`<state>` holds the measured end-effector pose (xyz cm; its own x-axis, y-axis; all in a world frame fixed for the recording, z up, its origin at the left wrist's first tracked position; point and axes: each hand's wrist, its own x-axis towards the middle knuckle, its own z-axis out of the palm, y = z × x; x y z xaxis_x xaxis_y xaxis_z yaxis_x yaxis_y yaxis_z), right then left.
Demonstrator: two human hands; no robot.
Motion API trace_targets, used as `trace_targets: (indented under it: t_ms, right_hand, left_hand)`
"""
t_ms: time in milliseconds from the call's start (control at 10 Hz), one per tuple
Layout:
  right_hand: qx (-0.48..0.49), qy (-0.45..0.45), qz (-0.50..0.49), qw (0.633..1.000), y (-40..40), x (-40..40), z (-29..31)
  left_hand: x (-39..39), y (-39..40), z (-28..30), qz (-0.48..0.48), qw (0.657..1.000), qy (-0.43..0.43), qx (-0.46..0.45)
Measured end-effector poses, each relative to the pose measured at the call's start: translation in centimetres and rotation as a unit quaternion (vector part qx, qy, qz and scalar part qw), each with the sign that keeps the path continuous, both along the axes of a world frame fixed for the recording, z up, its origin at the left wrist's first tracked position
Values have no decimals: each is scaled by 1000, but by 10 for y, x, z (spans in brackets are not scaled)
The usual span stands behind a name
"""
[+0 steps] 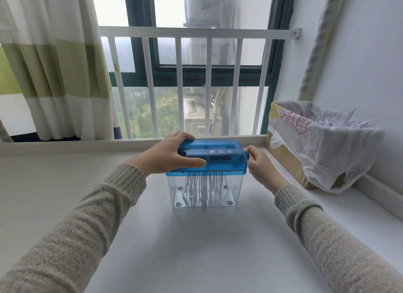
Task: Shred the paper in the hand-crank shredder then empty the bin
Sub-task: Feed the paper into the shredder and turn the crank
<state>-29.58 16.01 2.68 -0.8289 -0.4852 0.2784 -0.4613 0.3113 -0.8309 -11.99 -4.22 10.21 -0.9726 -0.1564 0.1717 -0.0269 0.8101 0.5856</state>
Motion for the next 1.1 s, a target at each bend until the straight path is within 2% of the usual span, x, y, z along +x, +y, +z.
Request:
trace_targets:
  t_ms: [500,900,1100]
  right_hand:
    - [54,-15,27,998,15,15,-17]
    - [98,17,30,995,24,29,-20]
    - [91,19,29,995,32,36,-24]
  left_hand:
    - [0,0,-1,3,1000,-1,0]
    - [0,2,1,6,1000,-2,11]
    - [0,3,1,7,1000,1,10]
